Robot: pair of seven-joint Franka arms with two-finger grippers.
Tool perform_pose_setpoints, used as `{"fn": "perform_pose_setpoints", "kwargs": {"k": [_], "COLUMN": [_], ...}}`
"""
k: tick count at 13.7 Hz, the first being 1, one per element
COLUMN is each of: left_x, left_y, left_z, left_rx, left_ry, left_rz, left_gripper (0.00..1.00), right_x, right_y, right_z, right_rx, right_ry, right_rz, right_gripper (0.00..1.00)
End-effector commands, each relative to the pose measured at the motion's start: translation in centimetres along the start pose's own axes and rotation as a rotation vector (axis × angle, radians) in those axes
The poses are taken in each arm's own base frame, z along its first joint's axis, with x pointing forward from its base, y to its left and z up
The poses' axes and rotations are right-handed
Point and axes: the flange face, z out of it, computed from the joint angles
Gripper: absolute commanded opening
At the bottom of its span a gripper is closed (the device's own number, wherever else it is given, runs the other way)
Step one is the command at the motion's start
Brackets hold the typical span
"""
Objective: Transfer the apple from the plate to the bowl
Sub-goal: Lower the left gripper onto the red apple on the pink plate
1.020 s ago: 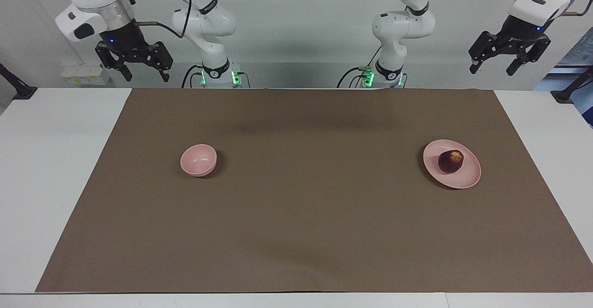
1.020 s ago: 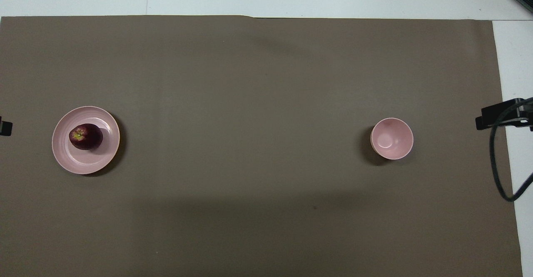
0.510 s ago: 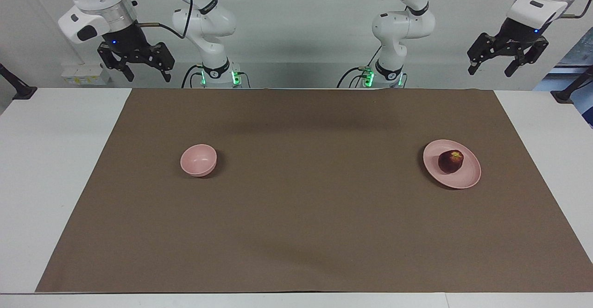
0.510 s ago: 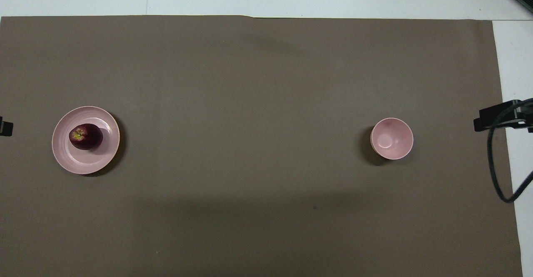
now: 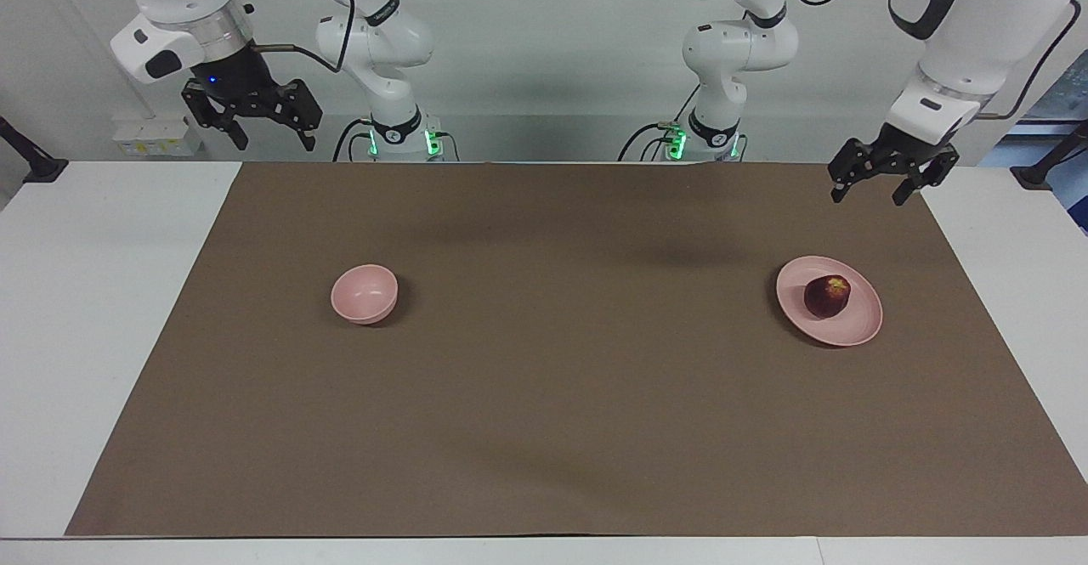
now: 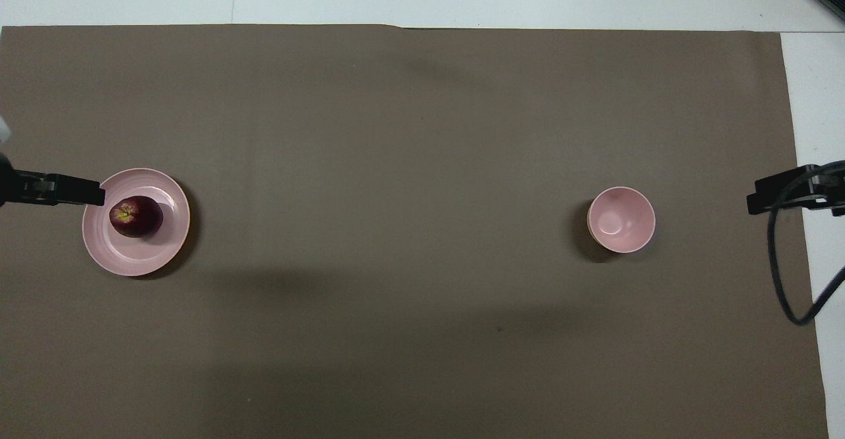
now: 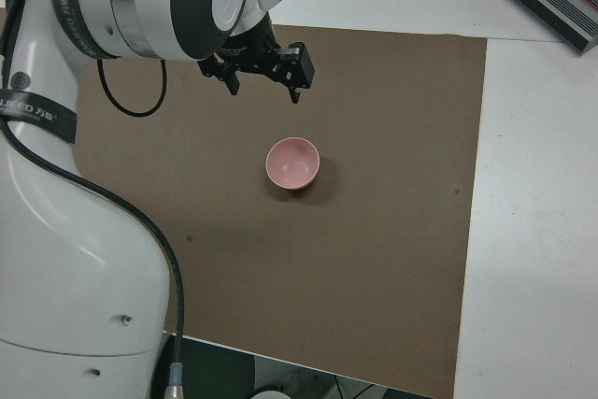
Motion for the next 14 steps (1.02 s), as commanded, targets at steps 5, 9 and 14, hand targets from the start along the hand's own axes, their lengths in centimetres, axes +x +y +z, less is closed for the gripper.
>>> {"fn": "perform_pose_setpoints", "kwargs": {"k": [5,9,14], "left_x": [0.7,0.6,-1.2], "left_y": [-3.3,-4.3,-5.8], "left_z": [11.3,17.2,20.9], "left_rx": [0.006,0.006,0.005], "left_ry": [-0.023,-0.027,-0.038], "left_rz": [0.07,0.081,0.078], "left_gripper": [1.0,1.0,1.0], "right_x": [0.5,2.5,2.9], "right_y": [-1.8,-5.7,-11.7], "right_z": [4.3,7.6,10.7], "right_rx": [0.002,0.001,0.02], "right_ry": [-0.027,-0.052,-0.134], "right_rz": [0.104,0.21,0.405], "right_gripper": [1.0,1.0,1.0]}}
